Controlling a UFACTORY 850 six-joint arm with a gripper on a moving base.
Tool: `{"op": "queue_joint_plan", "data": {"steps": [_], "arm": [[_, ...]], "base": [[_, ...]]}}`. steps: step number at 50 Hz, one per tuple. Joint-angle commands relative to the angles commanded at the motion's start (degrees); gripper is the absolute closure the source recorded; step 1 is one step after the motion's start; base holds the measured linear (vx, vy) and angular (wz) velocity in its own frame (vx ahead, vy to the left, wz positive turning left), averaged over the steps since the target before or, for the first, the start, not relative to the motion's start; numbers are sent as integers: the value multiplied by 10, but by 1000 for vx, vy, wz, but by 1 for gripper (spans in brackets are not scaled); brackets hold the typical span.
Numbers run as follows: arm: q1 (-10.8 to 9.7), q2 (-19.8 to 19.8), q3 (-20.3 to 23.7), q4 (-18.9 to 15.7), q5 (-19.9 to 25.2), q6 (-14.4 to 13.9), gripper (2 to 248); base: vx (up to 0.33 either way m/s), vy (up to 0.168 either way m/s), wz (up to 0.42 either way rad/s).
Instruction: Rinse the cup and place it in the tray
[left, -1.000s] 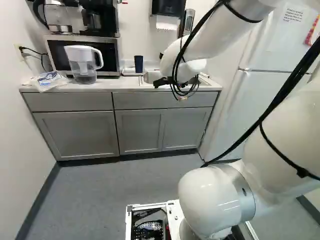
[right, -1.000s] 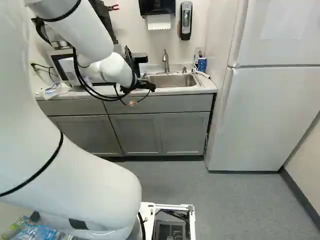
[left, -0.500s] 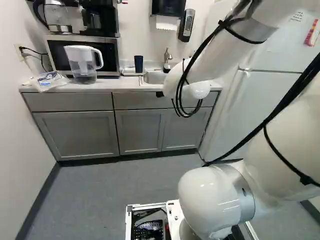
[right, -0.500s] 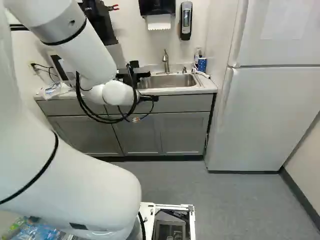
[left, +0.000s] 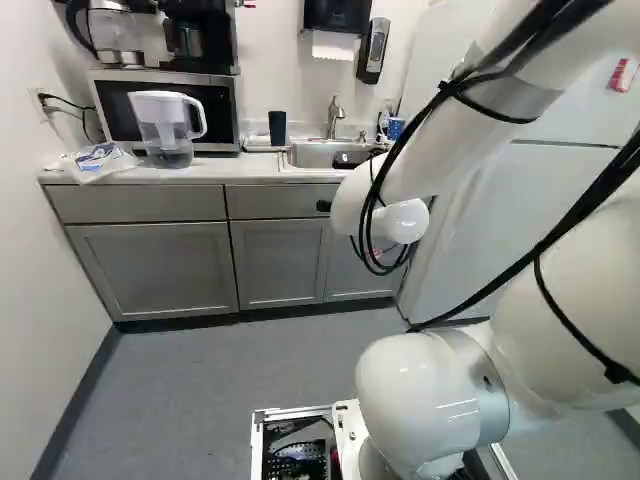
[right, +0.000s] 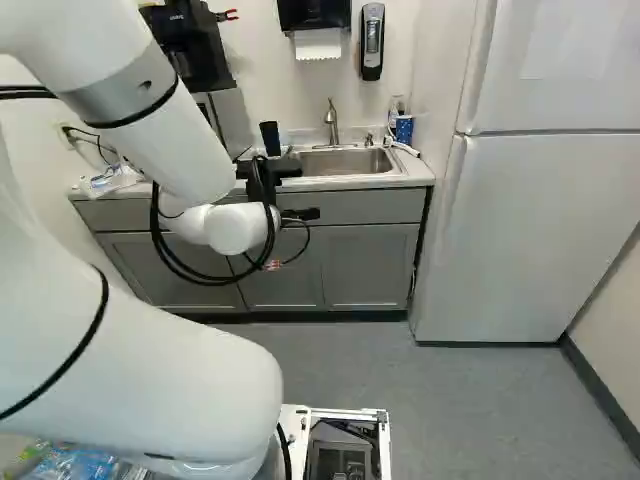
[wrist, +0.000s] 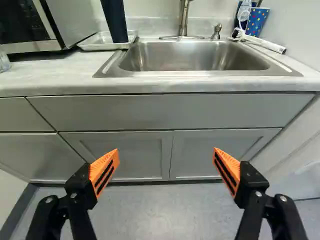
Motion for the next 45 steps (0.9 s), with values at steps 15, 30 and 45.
{"op": "queue_joint_plan", "data": {"steps": [15,30,45], "arm": [[-5,7,41,-4,54,4,3],[-8,12,70,-7,93,7,3],[-10,16,89,-9,118,8,3]], "base": [[0,0,0],[0,0,0],[0,0,0]]}}
